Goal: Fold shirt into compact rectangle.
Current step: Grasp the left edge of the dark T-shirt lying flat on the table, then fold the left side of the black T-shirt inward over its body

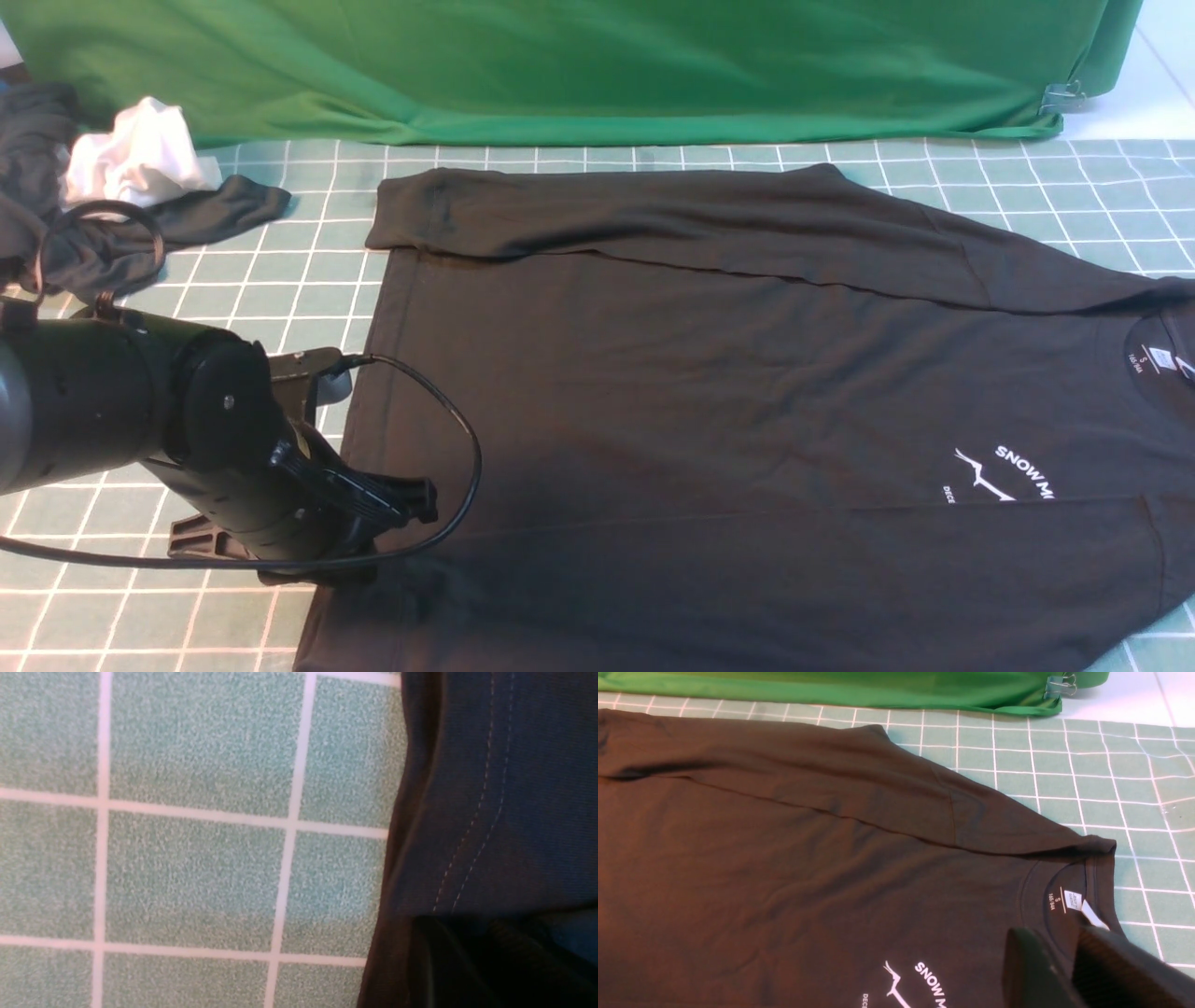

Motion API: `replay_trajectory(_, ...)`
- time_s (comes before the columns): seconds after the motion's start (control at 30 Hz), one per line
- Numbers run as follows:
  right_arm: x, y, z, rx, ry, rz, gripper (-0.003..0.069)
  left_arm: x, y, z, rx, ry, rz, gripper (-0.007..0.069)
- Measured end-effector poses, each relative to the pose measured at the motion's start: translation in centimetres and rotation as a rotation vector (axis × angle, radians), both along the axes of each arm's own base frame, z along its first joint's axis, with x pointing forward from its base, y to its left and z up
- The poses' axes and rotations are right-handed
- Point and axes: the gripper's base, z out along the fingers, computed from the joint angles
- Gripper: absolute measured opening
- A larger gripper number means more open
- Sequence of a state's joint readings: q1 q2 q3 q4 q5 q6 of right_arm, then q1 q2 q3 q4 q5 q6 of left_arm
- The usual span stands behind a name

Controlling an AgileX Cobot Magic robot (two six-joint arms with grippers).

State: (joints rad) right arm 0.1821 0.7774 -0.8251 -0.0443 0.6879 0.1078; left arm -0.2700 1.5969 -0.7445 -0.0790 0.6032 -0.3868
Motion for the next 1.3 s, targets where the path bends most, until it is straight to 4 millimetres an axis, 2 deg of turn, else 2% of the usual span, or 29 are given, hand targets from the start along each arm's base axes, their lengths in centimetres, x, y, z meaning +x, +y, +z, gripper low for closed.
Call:
replay_trajectory(0.07, 0.0, 0.0, 0.0, 0.000, 0.000, 0.000, 0.0156, -0.1, 0.0, 0.0, 0.002, 0.002, -0.008, 0.0024)
replay_trajectory(0.2, 0.0, 0.0, 0.0, 0.000, 0.000, 0.000, 0.0162, -0.3, 0.1, 1.0, -0.005, -0.027, -0.020, 0.0011)
replay_trajectory(0.4, 0.0, 0.0, 0.0, 0.000, 0.001, 0.000, 0.0169, -0.7, 0.0, 4.1, -0.051, -0.110, 0.000, 0.0011)
replay_trajectory(0.43, 0.0, 0.0, 0.0, 0.000, 0.001, 0.000, 0.0172, -0.4, -0.1, 5.3, -0.066, -0.136, 0.011, 0.0011)
replay_trajectory(0.63, 0.0, 0.0, 0.0, 0.003, 0.000, -0.002, 0.0183, 3.1, -1.0, 12.1, -0.116, -0.342, 0.005, 0.0011)
replay_trajectory(0.73, 0.0, 0.0, 0.0, 0.008, -0.003, -0.004, 0.0186, 4.8, -1.1, 14.1, -0.116, -0.417, 0.001, 0.0011)
replay_trajectory(0.77, 0.0, 0.0, 0.1, 0.009, -0.005, -0.005, 0.0192, 6.7, -1.2, 15.2, -0.119, -0.462, 0.007, 0.0011)
replay_trajectory(0.8, 0.0, 0.0, 0.1, 0.010, -0.006, -0.005, 0.0194, 7.7, -1.1, 15.4, -0.115, -0.472, 0.014, 0.0011)
replay_trajectory(0.87, 0.0, 0.0, 0.1, 0.010, -0.006, -0.005, 0.0196, 8.9, -1.1, 15.3, -0.113, -0.476, 0.020, 0.0011)
replay_trajectory(0.9, 0.0, 0.0, 0.1, 0.011, -0.006, -0.006, 0.0199, 10.2, -1.1, 14.8, -0.107, -0.470, 0.027, 0.0011)
replay_trajectory(1.0, 0.0, 0.0, 0.1, 0.012, -0.007, -0.006, 0.0203, 12.3, -1.2, 13.3, -0.090, -0.457, 0.025, 0.0012)
replay_trajectory(1.03, 0.0, 0.0, 0.1, 0.012, -0.008, -0.006, 0.0206, 13.6, -1.2, 11.8, -0.080, -0.443, 0.026, 0.0013)
replay_trajectory(1.1, 0.0, 0.0, 0.1, 0.012, -0.009, -0.006, 0.0210, 15.0, -1.3, 9.8, -0.072, -0.420, 0.028, 0.0019)
replay_trajectory(1.2, 0.0, 0.0, 0.1, 0.012, -0.009, -0.006, 0.0215, 16.4, -1.2, 6.9, -0.057, -0.382, 0.036, 0.0057)
replay_trajectory(1.23, 0.0, 0.0, 0.1, 0.012, -0.009, -0.006, 0.0216, 16.5, -1.2, 6.5, -0.056, -0.377, 0.039, 0.0066)
replay_trajectory(1.27, 0.0, 0.0, 0.1, 0.012, -0.009, -0.006, 0.0216, 17.1, -0.9, 5.2, -0.050, -0.357, 0.065, 0.0113)
replay_trajectory(1.3, 0.0, 0.0, 0.1, 0.013, -0.009, -0.006, 0.0218, 17.4, -0.6, 4.8, -0.046, -0.352, 0.079, 0.0141)
